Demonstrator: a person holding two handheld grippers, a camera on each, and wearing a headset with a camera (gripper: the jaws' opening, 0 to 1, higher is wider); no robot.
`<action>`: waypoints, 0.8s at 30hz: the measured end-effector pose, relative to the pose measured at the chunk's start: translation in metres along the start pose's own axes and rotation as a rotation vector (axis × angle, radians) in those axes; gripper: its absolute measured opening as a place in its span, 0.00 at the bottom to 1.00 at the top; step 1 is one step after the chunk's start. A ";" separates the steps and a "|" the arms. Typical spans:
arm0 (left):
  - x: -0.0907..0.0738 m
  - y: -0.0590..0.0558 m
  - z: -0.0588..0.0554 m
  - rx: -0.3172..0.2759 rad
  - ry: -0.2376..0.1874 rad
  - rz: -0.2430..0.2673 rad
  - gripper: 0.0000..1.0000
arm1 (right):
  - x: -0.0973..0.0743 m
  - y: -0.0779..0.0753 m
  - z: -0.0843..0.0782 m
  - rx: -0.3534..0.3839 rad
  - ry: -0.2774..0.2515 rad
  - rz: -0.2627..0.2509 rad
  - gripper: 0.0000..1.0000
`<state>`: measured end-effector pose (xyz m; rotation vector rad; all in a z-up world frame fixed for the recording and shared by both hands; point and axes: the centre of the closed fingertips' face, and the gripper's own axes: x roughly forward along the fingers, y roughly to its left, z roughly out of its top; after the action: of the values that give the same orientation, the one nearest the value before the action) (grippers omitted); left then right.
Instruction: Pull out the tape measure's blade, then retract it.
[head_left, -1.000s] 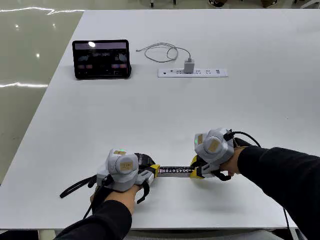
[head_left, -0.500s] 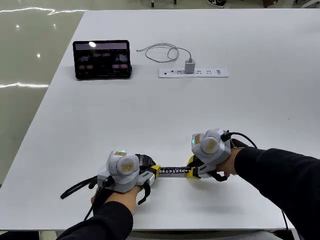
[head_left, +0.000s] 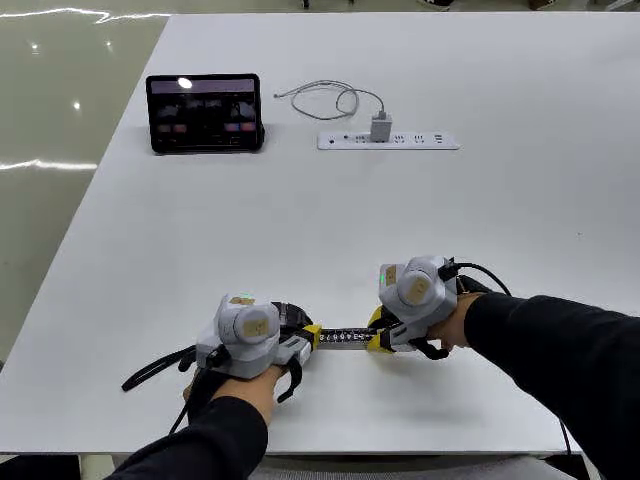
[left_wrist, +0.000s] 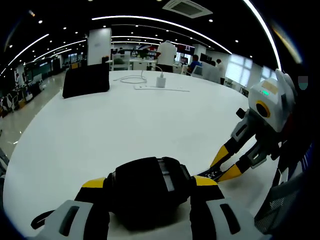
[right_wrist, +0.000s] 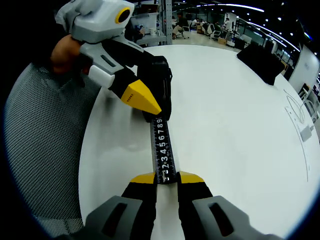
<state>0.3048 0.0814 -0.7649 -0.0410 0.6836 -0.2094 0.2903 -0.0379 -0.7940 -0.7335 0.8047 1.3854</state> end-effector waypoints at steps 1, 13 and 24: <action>0.000 0.000 0.000 -0.002 0.001 0.000 0.61 | 0.000 0.000 0.001 -0.002 -0.003 0.000 0.11; -0.001 0.000 0.000 -0.013 0.003 -0.003 0.60 | 0.007 0.001 0.009 -0.003 -0.018 0.006 0.11; -0.001 0.001 0.001 -0.010 0.002 -0.003 0.60 | 0.016 0.004 0.017 -0.009 -0.022 0.010 0.11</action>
<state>0.3049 0.0822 -0.7640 -0.0517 0.6862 -0.2086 0.2877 -0.0149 -0.7979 -0.7209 0.7868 1.4042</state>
